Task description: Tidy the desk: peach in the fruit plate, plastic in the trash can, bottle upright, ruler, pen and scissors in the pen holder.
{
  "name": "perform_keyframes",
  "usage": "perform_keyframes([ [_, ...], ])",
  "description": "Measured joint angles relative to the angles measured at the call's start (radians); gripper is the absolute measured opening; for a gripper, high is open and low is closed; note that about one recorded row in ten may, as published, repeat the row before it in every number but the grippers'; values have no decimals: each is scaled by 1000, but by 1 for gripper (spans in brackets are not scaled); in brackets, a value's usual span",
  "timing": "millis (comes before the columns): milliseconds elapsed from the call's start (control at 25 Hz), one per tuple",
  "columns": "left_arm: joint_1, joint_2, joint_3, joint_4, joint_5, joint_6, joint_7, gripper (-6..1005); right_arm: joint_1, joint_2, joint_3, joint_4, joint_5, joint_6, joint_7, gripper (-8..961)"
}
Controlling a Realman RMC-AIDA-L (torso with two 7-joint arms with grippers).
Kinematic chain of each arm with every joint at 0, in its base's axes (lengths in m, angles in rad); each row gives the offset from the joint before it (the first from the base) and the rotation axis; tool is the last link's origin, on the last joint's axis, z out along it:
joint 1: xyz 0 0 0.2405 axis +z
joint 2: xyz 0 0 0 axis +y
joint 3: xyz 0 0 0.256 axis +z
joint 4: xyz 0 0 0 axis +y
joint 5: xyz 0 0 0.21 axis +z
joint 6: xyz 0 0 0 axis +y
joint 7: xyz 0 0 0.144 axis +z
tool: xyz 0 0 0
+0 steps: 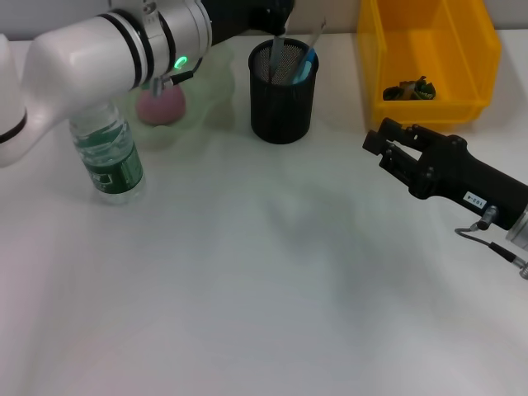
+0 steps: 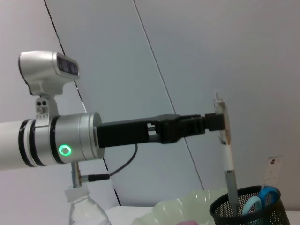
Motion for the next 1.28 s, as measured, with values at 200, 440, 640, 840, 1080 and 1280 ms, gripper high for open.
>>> perform_keyframes([
  [200, -9, 0, 9, -19, -25, -4, 0, 200, 3, 1, 0, 1, 1, 1, 0, 367],
  [440, -1, 0, 10, -15, -36, 1, 0, 205, 5, 1, 0, 7, 2, -4, -5, 367],
  [640, 8, 0, 10, -15, -50, 8, 0, 349, 7, 1, 0, 8, 2, -4, -7, 367],
  [840, 19, 1, 8, -5, -51, 47, 0, 475, 3, 1, 0, 8, 2, -5, -7, 367],
  [1080, 104, 6, -28, 105, -57, 240, 33, 505, -7, -4, 0, 6, 2, -31, -7, 366],
  [1280, 204, 8, -67, 162, -163, 434, 171, 502, -13, -5, -6, 1, 0, -56, -7, 366],
])
